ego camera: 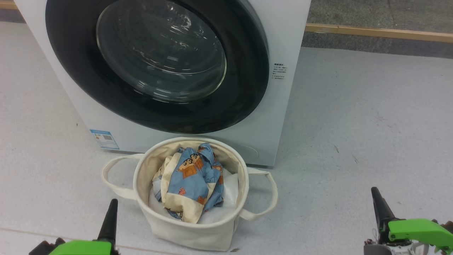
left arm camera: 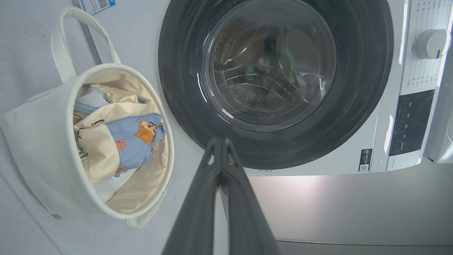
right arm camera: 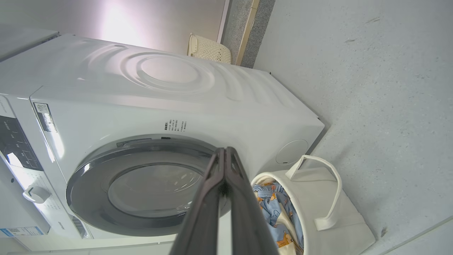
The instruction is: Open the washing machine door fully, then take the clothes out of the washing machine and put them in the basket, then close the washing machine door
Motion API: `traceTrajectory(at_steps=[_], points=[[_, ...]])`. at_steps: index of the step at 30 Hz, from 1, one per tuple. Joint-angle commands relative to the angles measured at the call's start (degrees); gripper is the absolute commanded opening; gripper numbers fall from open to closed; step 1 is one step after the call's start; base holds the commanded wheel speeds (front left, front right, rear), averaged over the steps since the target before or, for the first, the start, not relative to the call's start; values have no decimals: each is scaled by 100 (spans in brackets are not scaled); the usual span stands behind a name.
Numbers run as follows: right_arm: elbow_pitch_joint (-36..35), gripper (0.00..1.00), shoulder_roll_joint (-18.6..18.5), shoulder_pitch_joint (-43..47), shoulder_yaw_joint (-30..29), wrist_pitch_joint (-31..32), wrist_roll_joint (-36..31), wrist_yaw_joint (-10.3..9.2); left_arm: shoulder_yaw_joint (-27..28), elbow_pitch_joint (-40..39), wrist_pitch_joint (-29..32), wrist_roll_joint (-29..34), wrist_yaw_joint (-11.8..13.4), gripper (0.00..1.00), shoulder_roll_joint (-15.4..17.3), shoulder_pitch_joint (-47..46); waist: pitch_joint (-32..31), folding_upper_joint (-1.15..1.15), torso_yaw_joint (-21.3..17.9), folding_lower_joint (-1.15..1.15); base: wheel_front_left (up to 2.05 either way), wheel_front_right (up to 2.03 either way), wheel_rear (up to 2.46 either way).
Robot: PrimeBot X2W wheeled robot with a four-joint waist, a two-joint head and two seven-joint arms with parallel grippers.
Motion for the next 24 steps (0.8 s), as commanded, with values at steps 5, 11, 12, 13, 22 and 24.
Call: traceTrajectory(at_steps=[5, 11, 12, 13, 22, 24], points=[[-161, 0, -159, -342, 79, 110, 583, 0, 274, -263, 161, -539, -44, 0, 60, -305, -8, 0, -6, 0, 0, 0, 0], [-154, 0, -191, -373, 84, 179, 1012, 0, 346, -298, 260, -940, -56, 0, 63, -320, -15, 0, -11, 0, 0, 0, 0], [-153, 0, -196, -378, 85, 191, 1083, 0, 358, -304, 277, -1006, -58, 0, 64, -323, -16, 0, -12, 0, 0, 0, 0], [-152, 0, -201, -383, 85, 202, 1155, 0, 370, -310, 293, -1073, -60, 0, 64, -325, -17, 0, -13, 0, 0, 0, 0], [-146, 0, -234, -412, 94, 264, 1555, 0, 437, -343, 385, -1445, -72, 0, 67, -340, -24, 0, -18, 0, 0, 0, 0], [-146, 0, -234, -412, 95, 263, 1556, 0, 437, -343, 385, -1445, -72, 0, 67, -340, -24, 0, -18, 0, 0, 0, 0]])
